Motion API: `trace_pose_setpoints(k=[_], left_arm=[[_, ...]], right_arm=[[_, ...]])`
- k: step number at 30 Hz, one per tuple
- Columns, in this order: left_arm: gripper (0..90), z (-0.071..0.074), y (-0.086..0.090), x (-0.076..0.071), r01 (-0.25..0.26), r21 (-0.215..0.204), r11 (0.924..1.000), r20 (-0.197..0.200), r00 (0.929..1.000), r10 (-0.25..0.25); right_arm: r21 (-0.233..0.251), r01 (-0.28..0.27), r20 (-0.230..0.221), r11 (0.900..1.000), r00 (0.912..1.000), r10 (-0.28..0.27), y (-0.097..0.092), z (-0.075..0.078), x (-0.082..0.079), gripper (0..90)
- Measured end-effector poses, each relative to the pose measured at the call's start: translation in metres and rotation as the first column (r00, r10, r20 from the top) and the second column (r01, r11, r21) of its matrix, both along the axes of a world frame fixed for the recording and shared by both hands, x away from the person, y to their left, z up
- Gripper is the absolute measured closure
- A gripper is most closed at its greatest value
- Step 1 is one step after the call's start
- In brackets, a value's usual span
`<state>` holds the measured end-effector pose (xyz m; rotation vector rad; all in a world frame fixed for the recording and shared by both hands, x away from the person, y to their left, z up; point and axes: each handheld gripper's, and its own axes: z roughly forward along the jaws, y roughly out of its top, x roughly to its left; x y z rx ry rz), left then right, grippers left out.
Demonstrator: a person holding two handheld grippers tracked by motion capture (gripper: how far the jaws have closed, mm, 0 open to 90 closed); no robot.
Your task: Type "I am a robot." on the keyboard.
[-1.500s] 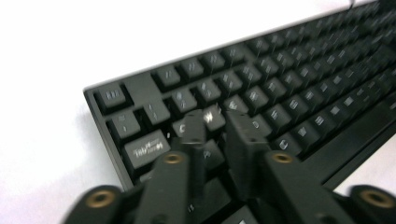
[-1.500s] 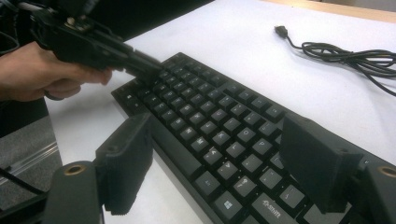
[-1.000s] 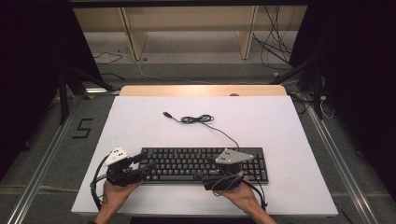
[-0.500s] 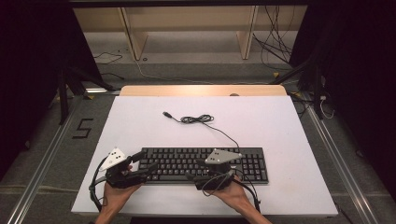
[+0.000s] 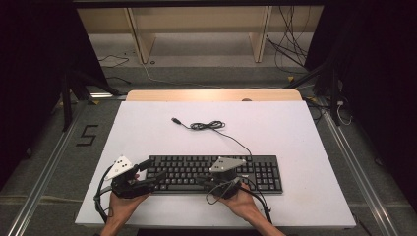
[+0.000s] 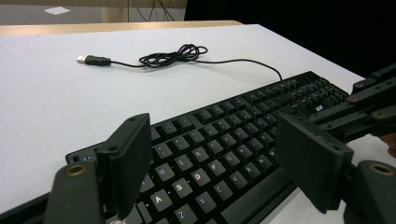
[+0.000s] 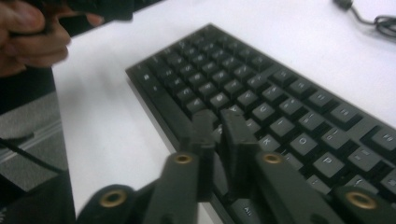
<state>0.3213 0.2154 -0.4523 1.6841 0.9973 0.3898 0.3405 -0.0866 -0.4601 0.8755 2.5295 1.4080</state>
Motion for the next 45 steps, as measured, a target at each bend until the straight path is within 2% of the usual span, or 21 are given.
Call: trace_pose_setpoints(k=[2, 11, 21, 25, 31, 33, 36, 45], left_arm=[[27.1, 0.0, 0.0, 0.0, 0.0, 0.0, 1.0, 0.001, 1.0, 0.0], [27.1, -0.001, 0.002, 0.001, -0.007, 0.001, 1.0, -0.006, 1.0, 0.007], [27.0, -0.001, 0.002, 0.001, -0.006, 0.009, 0.9999, -0.006, 1.0, 0.006], [27.0, -0.001, 0.002, 0.001, -0.011, 0.007, 0.9999, -0.005, 0.9999, 0.011], [26.9, -0.001, 0.002, 0.001, -0.008, 0.013, 0.9999, -0.005, 1.0, 0.008], [26.9, -0.001, 0.002, 0.001, -0.008, 0.014, 0.9999, -0.005, 1.0, 0.008], [27.0, -0.001, 0.002, 0.001, -0.007, 0.014, 0.9999, -0.004, 1.0, 0.007], [26.8, 0.0, 0.002, 0.0, -0.009, 0.014, 0.9999, -0.003, 1.0, 0.009]], right_arm=[[-0.024, -0.004, -0.007, 0.9997, 1.0, 0.003, 0.003, -0.003, 0.001, 90.0], [-0.104, -0.012, -0.018, 0.9945, 0.9998, 0.01, 0.011, -0.014, 0.006, 90.0], [-0.163, -0.022, -0.021, 0.9865, 0.9996, 0.019, 0.017, -0.022, 0.005, 90.0], [-0.168, -0.024, -0.009, 0.9856, 0.9997, 0.023, 0.018, -0.023, 0.004, 90.0], [-0.161, -0.017, -0.019, 0.9868, 0.9997, 0.014, 0.017, -0.021, 0.004, 90.0], [-0.142, -0.018, -0.019, 0.9897, 0.9997, 0.016, 0.016, -0.019, 0.004, 90.0], [-0.105, 0.002, 0.007, 0.9944, 1.0, -0.001, 0.013, -0.015, 0.004, 90.0], [-0.023, 0.026, 0.024, 0.9994, 0.9994, -0.025, 0.004, -0.004, 0.004, 77.5]])
